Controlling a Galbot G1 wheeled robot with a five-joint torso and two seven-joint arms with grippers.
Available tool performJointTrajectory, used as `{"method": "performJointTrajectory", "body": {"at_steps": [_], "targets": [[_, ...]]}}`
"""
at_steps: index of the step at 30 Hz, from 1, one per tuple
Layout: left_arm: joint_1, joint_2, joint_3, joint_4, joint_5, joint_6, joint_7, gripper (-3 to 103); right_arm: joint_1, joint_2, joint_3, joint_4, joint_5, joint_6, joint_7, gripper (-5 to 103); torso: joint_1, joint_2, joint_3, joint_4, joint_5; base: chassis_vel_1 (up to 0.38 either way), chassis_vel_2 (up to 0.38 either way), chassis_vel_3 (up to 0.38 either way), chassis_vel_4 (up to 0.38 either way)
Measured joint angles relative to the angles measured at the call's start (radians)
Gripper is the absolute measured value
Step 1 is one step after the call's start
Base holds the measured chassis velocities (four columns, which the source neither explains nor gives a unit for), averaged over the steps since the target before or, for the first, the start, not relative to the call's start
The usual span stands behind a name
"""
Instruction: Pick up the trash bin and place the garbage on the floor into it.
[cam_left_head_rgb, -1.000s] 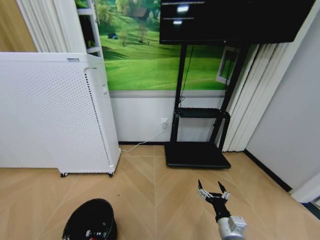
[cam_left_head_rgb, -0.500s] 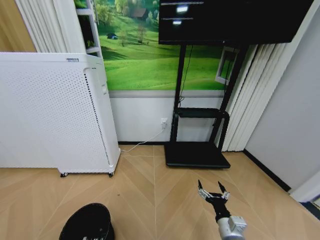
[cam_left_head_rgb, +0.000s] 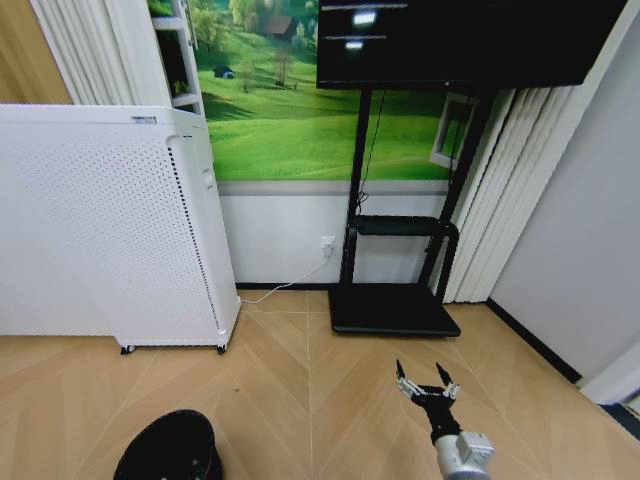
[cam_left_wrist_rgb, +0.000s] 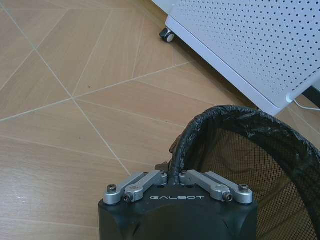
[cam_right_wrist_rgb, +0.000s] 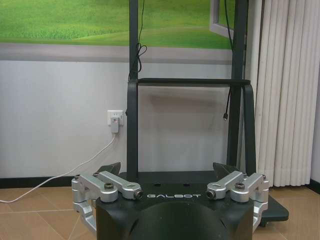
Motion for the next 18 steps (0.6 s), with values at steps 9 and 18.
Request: {"method": "performJointTrajectory", "body": {"at_steps": [9,18], "targets": [[-0.035,0.019,-0.007,0.020,0.008,0.005,-0.012,14,0.000,0.000,0.000,0.000,0.000,0.000,0.000,100,0.000,0.000,0.000,-0.0001,0.0002,0.000,0.000,0.000,0.000],[-0.031,0.025,-0.012,0.006,0.036,0.009,-0.001,52,0.000,0.000,0.000,0.000,0.000,0.000,0.000,100,0.000,0.000,0.000,0.0000,-0.0001,0.000,0.000,0.000,0.000]]}}
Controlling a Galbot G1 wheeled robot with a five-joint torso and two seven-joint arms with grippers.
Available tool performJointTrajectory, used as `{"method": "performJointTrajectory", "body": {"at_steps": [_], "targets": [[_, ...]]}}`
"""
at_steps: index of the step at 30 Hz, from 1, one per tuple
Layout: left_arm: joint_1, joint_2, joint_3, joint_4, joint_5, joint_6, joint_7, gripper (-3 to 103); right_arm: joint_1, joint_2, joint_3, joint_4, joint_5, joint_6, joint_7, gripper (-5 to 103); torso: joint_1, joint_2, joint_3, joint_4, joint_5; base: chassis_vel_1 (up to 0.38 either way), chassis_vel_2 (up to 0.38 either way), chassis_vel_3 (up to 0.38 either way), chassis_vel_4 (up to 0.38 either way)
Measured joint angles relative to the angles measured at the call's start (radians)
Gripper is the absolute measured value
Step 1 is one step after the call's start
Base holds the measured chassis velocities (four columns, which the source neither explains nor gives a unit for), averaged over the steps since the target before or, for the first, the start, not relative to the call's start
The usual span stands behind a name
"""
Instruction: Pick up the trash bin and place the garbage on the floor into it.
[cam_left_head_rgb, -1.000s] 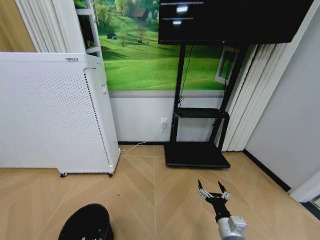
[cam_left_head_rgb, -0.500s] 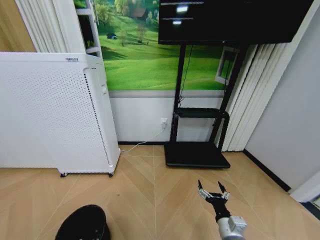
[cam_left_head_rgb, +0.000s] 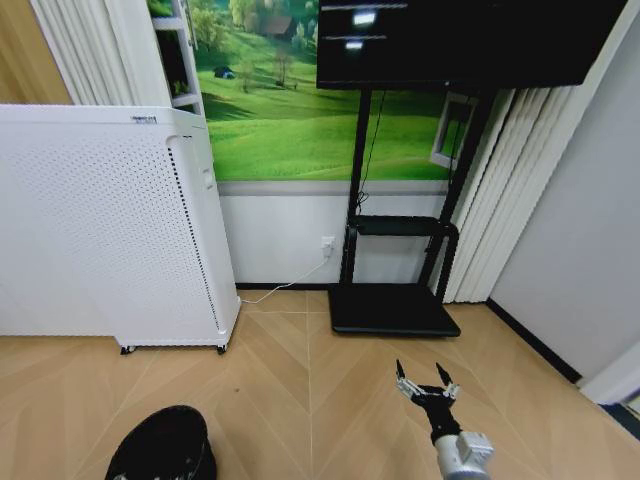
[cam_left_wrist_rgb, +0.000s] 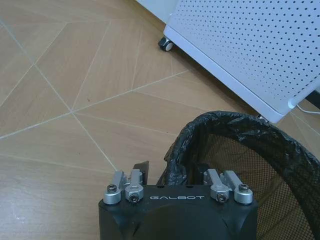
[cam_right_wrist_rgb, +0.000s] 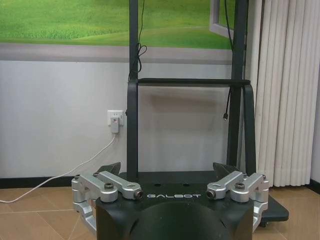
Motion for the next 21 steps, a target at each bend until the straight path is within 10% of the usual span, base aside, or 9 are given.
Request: {"method": "performJointTrajectory", "body": {"at_steps": [13,21], "targets": [[0.066,0.025,-0.052,-0.138,0.171,0.006,0.114,95,0.000,0.000,0.000,0.000,0.000,0.000,0.000,100,0.000,0.000,0.000,0.0000,-0.0001,0.000,0.000,0.000,0.000],[0.050,0.090,-0.123,-0.271,0.403,-0.037,0.370,100,0.000,0.000,0.000,0.000,0.000,0.000,0.000,100,0.000,0.000,0.000,0.0001,0.0000,0.000,0.000,0.000,0.000]]}}
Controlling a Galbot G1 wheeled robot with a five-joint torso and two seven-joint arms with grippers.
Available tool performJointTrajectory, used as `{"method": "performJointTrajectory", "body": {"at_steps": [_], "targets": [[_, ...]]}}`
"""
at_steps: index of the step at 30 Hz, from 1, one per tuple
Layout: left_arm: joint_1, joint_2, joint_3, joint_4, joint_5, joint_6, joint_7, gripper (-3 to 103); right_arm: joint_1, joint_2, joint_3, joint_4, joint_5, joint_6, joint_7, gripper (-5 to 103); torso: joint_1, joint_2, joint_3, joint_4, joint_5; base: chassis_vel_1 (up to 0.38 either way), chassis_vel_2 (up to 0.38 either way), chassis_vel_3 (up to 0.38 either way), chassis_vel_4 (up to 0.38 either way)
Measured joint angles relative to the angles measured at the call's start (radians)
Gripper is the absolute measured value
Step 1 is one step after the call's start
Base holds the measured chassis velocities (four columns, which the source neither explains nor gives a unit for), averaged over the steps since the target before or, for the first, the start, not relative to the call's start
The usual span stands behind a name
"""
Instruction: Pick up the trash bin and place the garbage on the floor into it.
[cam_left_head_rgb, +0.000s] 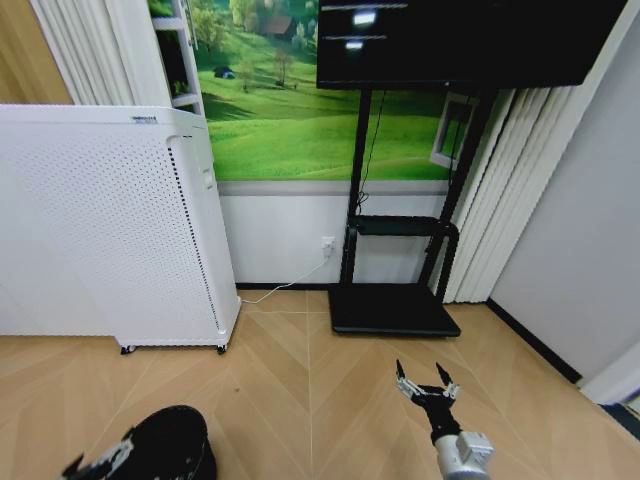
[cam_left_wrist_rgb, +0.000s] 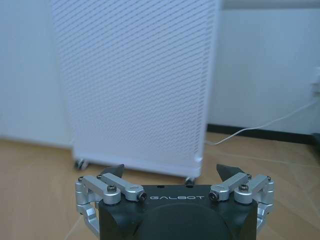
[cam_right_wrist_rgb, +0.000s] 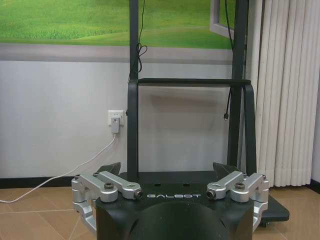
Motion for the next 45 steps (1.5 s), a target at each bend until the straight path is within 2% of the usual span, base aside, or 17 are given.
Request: {"method": "performJointTrajectory", "body": {"at_steps": [1,2,5,7,12,15,19,25,26,28,31,35,45], "targets": [[-0.027,0.033,0.021,-0.012,0.056,-0.026,0.061,100,0.000,0.000,0.000,0.000,0.000,0.000,0.000,100,0.000,0.000,0.000,-0.0002,0.0000,0.000,0.000,0.000,0.000],[-0.051,0.054,0.046,-0.019,0.086,-0.037,0.083,100,0.000,0.000,0.000,0.000,0.000,0.000,0.000,100,0.000,0.000,0.000,-0.0003,0.0000,0.000,0.000,0.000,0.000],[-0.073,0.066,0.069,-0.022,0.109,-0.053,0.096,100,0.000,0.000,0.000,0.000,0.000,0.000,0.000,100,0.000,0.000,0.000,-0.0006,-0.0001,0.000,0.000,0.000,0.000],[-0.105,0.065,0.089,-0.022,0.158,-0.090,0.104,100,0.000,0.000,0.000,0.000,0.000,0.000,0.000,100,0.000,0.000,0.000,-0.0001,0.0000,0.000,0.000,0.000,0.000],[-0.162,0.099,0.108,0.002,0.164,-0.119,0.106,100,0.000,0.000,0.000,0.000,0.000,0.000,0.000,100,0.000,0.000,0.000,0.0000,0.0000,0.000,0.000,0.000,0.000],[-0.202,0.145,0.153,0.046,0.146,-0.141,0.124,100,0.000,0.000,0.000,0.000,0.000,0.000,0.000,100,0.000,0.000,0.000,-0.0003,-0.0001,0.000,0.000,0.000,0.000],[-0.214,0.154,0.210,0.074,0.145,-0.160,0.144,100,0.000,0.000,0.000,0.000,0.000,0.000,0.000,100,0.000,0.000,0.000,-0.0003,-0.0001,0.000,0.000,0.000,0.000],[-0.223,0.109,0.287,0.081,0.141,-0.170,0.142,100,0.000,0.000,0.000,0.000,0.000,0.000,0.000,100,0.000,0.000,0.000,-0.0003,0.0000,0.000,0.000,0.000,0.000],[-0.212,0.074,0.316,0.071,0.137,-0.171,0.135,100,0.000,0.000,0.000,0.000,0.000,0.000,0.000,100,0.000,0.000,0.000,-0.0003,0.0000,0.000,0.000,0.000,0.000],[-0.206,0.061,0.326,0.066,0.137,-0.172,0.133,100,0.000,0.000,0.000,0.000,0.000,0.000,0.000,100,0.000,0.000,0.000,0.0000,0.0001,0.000,0.000,0.000,0.000],[-0.164,-0.002,0.364,0.026,0.151,-0.176,0.129,100,0.000,0.000,0.000,0.000,0.000,0.000,0.000,100,0.000,0.000,0.000,-0.0001,0.0003,0.000,0.000,0.000,0.000],[-0.143,-0.021,0.359,0.004,0.154,-0.178,0.129,100,0.000,0.000,0.000,0.000,0.000,0.000,0.000,100,0.000,0.000,0.000,-0.0001,0.0003,0.000,0.000,0.000,0.000],[-0.133,-0.020,0.340,-0.016,0.146,-0.173,0.128,100,0.000,0.000,0.000,0.000,0.000,0.000,0.000,100,0.000,0.000,0.000,-0.0001,0.0001,0.000,0.000,0.000,0.000]]}}
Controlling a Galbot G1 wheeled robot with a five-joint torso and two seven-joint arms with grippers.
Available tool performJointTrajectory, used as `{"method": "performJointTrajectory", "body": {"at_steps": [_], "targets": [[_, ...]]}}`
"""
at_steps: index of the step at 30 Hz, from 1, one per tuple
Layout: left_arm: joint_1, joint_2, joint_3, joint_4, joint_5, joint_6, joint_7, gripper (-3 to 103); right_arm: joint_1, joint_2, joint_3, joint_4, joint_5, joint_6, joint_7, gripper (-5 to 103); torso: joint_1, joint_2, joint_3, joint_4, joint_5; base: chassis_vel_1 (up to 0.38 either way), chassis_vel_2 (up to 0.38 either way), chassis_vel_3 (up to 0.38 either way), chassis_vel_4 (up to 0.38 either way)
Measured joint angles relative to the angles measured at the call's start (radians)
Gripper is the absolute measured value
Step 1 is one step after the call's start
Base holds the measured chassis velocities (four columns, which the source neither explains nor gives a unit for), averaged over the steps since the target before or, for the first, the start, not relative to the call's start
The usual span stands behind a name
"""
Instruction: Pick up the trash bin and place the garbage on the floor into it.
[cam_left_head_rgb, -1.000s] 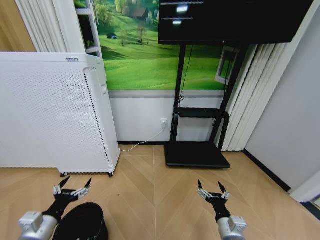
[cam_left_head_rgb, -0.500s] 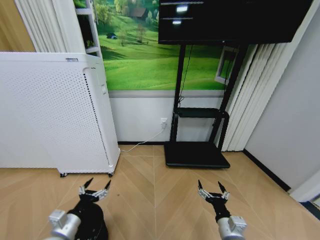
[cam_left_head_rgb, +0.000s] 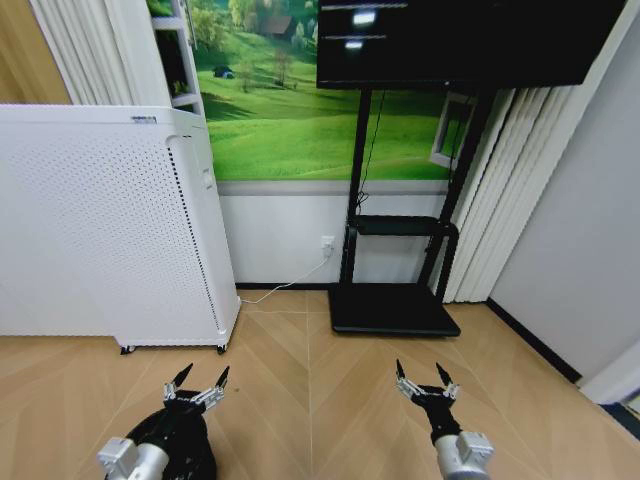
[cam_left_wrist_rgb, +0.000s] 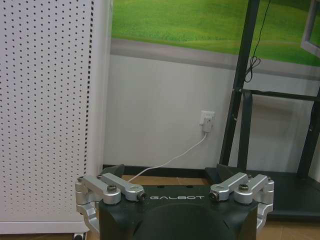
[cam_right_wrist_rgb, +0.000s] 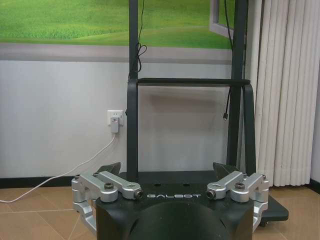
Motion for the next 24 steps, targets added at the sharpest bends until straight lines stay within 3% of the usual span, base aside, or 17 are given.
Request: {"method": "performJointTrajectory", "body": {"at_steps": [14,24], "targets": [[0.000,0.002,-0.001,0.000,-0.001,0.002,-0.001,100,0.000,0.000,0.000,0.000,0.000,0.000,0.000,100,0.000,0.003,0.002,0.0000,0.0000,0.000,0.000,0.000,0.000],[0.000,0.002,-0.002,0.000,-0.002,0.003,-0.001,100,0.000,0.000,0.000,0.000,0.000,0.000,0.000,100,0.005,0.041,0.035,0.0000,0.0000,0.000,0.000,0.000,0.000]]}}
